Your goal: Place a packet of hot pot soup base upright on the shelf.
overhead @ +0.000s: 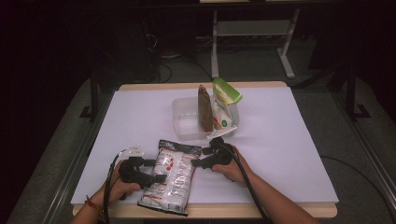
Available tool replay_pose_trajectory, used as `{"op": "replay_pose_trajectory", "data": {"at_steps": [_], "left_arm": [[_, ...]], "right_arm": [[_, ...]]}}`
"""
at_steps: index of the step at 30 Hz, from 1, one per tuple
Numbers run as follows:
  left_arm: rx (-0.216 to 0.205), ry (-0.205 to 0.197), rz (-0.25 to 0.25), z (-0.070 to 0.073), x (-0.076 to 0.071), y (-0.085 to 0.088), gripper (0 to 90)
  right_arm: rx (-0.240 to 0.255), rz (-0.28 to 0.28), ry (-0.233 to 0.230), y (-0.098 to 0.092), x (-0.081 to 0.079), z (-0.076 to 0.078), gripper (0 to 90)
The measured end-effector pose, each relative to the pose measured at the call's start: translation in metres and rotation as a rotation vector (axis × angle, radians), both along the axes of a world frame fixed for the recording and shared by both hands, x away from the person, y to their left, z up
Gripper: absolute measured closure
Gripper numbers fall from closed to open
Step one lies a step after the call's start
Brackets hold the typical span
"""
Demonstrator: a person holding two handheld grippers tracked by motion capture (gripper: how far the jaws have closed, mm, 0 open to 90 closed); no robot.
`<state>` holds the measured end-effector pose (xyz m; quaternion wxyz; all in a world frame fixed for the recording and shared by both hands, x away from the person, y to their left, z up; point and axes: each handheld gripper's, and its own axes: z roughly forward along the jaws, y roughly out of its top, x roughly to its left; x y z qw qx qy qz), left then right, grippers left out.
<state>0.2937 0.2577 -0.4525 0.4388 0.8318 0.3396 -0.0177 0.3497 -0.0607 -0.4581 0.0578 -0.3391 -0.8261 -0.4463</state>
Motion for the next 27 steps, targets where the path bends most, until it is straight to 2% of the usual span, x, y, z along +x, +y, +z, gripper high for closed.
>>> {"op": "replay_pose_trajectory", "data": {"at_steps": [3, 6, 7, 9, 10, 11, 14, 18, 20, 21, 23, 26, 27], "left_arm": [[-0.001, -0.004, -0.004, 0.000, 0.000, 0.000, 10.1], [0.001, -0.007, -0.010, -0.001, 0.000, -0.002, 10.1], [0.001, -0.008, -0.009, -0.001, 0.000, -0.002, 10.1], [0.002, -0.010, -0.008, -0.001, 0.000, -0.002, 10.0], [0.003, -0.014, -0.008, -0.001, 0.000, -0.002, 10.0], [0.003, -0.019, -0.008, -0.001, 0.000, -0.003, 10.0], [0.004, -0.019, -0.008, -0.001, 0.000, -0.003, 10.1], [0.000, -0.021, -0.007, -0.001, 0.000, -0.003, 10.1], [0.001, -0.019, -0.009, -0.001, 0.000, -0.003, 10.1], [0.002, -0.018, -0.010, 0.000, 0.000, -0.003, 10.1], [0.002, -0.020, -0.012, 0.000, 0.000, -0.003, 10.1], [0.001, -0.022, -0.016, 0.000, 0.001, -0.003, 10.1], [-0.002, -0.022, -0.014, 0.000, 0.001, -0.003, 10.2]], "right_arm": [[-0.017, -0.022, -0.014, -0.001, 0.002, 0.001, 24.1], [-0.006, -0.017, -0.002, 0.003, 0.003, 0.000, 15.0], [-0.003, -0.009, 0.002, 0.004, 0.003, 0.000, 16.0], [0.046, 0.023, 0.044, 0.004, 0.004, -0.001, 27.9], [0.060, 0.043, 0.060, 0.004, 0.004, -0.002, 27.6], [0.053, 0.052, 0.049, 0.005, 0.003, -0.001, 27.5], [0.061, 0.049, 0.058, 0.006, 0.004, -0.002, 30.0], [0.074, 0.009, 0.065, 0.002, 0.008, 0.001, 53.8], [0.114, -0.011, 0.063, 0.000, 0.011, 0.001, 73.4], [0.116, -0.023, 0.055, 0.001, 0.011, 0.003, 79.1], [0.077, 0.001, 0.025, 0.007, 0.010, 0.004, 84.1], [0.069, -0.004, 0.008, 0.012, 0.009, 0.005, 88.0], [0.044, -0.010, -0.027, 0.014, 0.007, 0.006, 89.5]]}}
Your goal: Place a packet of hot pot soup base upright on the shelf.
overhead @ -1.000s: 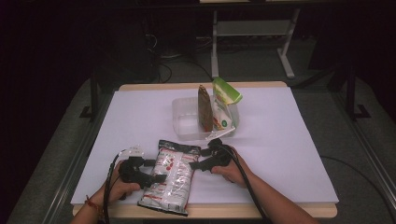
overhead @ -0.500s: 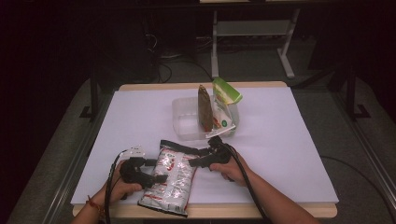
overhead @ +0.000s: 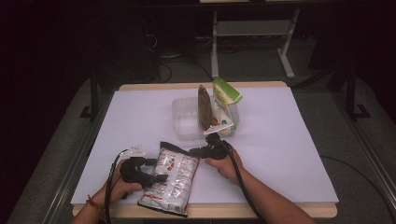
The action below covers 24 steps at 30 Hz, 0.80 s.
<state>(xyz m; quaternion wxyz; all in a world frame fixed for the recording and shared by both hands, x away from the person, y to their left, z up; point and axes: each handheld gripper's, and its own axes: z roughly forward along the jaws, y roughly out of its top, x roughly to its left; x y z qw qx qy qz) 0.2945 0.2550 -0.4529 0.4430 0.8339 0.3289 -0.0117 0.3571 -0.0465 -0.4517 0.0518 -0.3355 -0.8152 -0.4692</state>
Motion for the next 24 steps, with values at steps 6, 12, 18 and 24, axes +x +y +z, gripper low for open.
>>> {"op": "replay_pose_trajectory", "data": {"at_steps": [6, 12, 18, 24], "left_arm": [[-0.003, 0.002, 0.001, -0.001, 0.000, 0.001, 10.5], [-0.002, 0.001, -0.001, -0.001, 0.001, 0.001, 10.5], [-0.003, -0.003, 0.000, -0.001, 0.001, 0.001, 10.5], [-0.005, -0.004, -0.002, -0.001, 0.001, 0.002, 10.6]], "right_arm": [[-0.050, -0.024, -0.020, -0.007, -0.002, 0.005, 59.0], [-0.025, 0.018, 0.014, -0.018, 0.000, 0.001, 61.6], [-0.009, 0.002, 0.019, -0.014, 0.003, -0.004, 77.2], [-0.041, -0.014, -0.009, -0.011, 0.004, -0.005, 78.7]]}}
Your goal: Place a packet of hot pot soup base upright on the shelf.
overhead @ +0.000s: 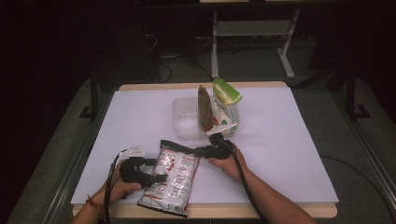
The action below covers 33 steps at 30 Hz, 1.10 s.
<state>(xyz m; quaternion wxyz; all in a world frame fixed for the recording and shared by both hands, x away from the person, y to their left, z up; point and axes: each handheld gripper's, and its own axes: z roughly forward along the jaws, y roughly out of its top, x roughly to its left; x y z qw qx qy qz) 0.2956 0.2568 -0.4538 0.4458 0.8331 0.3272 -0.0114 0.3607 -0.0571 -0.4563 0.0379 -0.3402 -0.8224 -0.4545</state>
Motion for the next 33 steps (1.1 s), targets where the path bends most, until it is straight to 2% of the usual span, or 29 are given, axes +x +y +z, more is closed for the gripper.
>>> {"op": "replay_pose_trajectory", "data": {"at_steps": [2, 3, 5, 6, 7, 8, 10, 12, 14, 17, 21, 23, 24, 25, 27, 28, 30, 31, 32, 33], "left_arm": [[0.000, 0.000, 0.000, 0.000, 0.000, 0.000, 10.6], [0.001, 0.001, 0.000, 0.000, 0.000, 0.000, 10.6], [0.002, 0.001, 0.000, 0.000, 0.000, 0.000, 10.6], [0.002, 0.000, 0.001, 0.000, 0.000, -0.001, 10.6], [0.002, 0.000, 0.001, 0.000, 0.000, -0.001, 10.6], [0.004, 0.000, 0.002, 0.001, 0.000, -0.001, 10.6], [0.013, -0.011, 0.003, 0.002, 0.000, -0.002, 10.6], [0.015, -0.030, 0.004, 0.004, -0.002, -0.003, 10.7], [0.011, -0.047, 0.004, 0.008, -0.003, -0.003, 10.7], [-0.026, -0.064, 0.027, 0.016, -0.003, -0.001, 10.7], [-0.061, -0.104, 0.005, 0.031, -0.004, -0.002, 10.7], [-0.083, -0.151, 0.013, 0.042, -0.007, -0.003, 11.7], [-0.101, -0.160, 0.008, 0.047, -0.008, -0.003, 15.9], [-0.101, -0.160, 0.008, 0.047, -0.008, -0.003, 16.2], [-0.103, -0.174, 0.004, 0.055, -0.007, -0.003, 18.0], [-0.129, -0.170, -0.005, 0.061, -0.007, -0.002, 23.0], [-0.145, -0.176, -0.014, 0.063, -0.007, -0.001, 26.6], [-0.197, -0.167, -0.016, 0.067, -0.008, 0.003, 32.8], [-0.197, -0.167, -0.016, 0.067, -0.008, 0.003, 34.8], [-0.263, -0.164, -0.014, 0.070, -0.007, 0.009, 40.0]], "right_arm": [[-0.004, -0.003, 0.001, 0.001, 0.000, -0.001, 77.3], [-0.012, -0.013, 0.005, 0.001, 0.000, -0.001, 72.8], [-0.005, -0.004, 0.013, 0.000, 0.001, -0.001, 79.3], [-0.008, 0.000, 0.003, 0.001, 0.000, 0.000, 82.7], [-0.008, 0.000, 0.003, 0.001, 0.000, 0.000, 82.7], [-0.005, 0.004, -0.008, 0.001, -0.001, 0.000, 89.4], [-0.007, 0.006, -0.017, 0.000, -0.001, 0.001, 89.9], [-0.019, 0.009, -0.048, 0.000, -0.005, 0.006, 90.0], [0.000, 0.014, -0.075, -0.003, -0.009, 0.014, 90.0], [0.046, 0.028, -0.105, -0.010, -0.015, 0.033, 90.0], [0.084, 0.055, -0.183, -0.010, -0.028, 0.062, 90.0], [0.100, 0.065, -0.214, -0.008, -0.034, 0.075, 90.0], [0.098, 0.073, -0.238, -0.007, -0.037, 0.082, 90.0], [0.099, 0.075, -0.258, -0.007, -0.039, 0.088, 90.0], [0.110, 0.078, -0.268, -0.007, -0.041, 0.093, 90.0], [0.112, 0.082, -0.302, -0.008, -0.045, 0.106, 90.0], [0.115, 0.084, -0.318, -0.008, -0.047, 0.110, 90.0], [0.149, 0.083, -0.324, -0.010, -0.051, 0.118, 90.0], [0.156, 0.083, -0.333, -0.011, -0.052, 0.121, 90.0], [0.163, 0.083, -0.344, -0.013, -0.054, 0.124, 90.0]]}}
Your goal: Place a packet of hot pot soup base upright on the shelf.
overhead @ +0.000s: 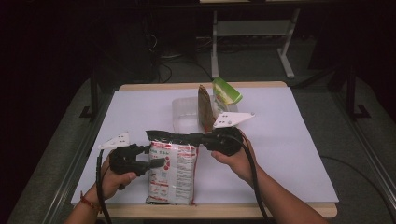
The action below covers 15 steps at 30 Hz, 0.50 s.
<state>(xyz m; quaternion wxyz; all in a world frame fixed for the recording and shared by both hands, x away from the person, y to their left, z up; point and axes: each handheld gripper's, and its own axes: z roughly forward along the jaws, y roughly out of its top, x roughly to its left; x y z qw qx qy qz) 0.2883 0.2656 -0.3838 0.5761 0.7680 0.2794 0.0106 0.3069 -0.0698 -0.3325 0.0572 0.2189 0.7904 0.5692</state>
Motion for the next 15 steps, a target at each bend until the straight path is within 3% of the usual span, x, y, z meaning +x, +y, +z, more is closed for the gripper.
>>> {"op": "replay_pose_trajectory", "data": {"at_steps": [1, 3, 6, 8, 10, 14, 15], "left_arm": [[0.000, 0.000, 0.000, 0.000, 0.000, 0.000, 45.3], [-0.023, 0.003, -0.013, 0.002, 0.000, 0.002, 47.1], [0.001, -0.004, -0.017, 0.008, 0.000, -0.002, 48.9], [-0.026, -0.016, -0.034, 0.015, 0.001, -0.002, 54.5], [-0.024, -0.030, -0.036, 0.017, 0.001, -0.004, 57.6], [0.011, -0.093, -0.062, 0.030, 0.002, -0.014, 62.2], [0.011, -0.093, -0.062, 0.030, 0.002, -0.014, 62.8]], "right_arm": [[0.000, 0.000, 0.000, 0.000, 0.000, 0.000, 90.0], [0.022, 0.008, 0.002, -0.004, -0.001, 0.005, 90.0], [0.009, 0.004, -0.019, -0.006, -0.005, 0.010, 90.0], [0.028, -0.001, -0.032, -0.010, -0.008, 0.012, 90.0], [0.043, -0.004, -0.045, -0.014, -0.010, 0.017, 90.0], [0.051, -0.015, -0.073, -0.021, -0.015, 0.027, 90.0], [0.048, -0.018, -0.083, -0.023, -0.017, 0.029, 90.0]]}}
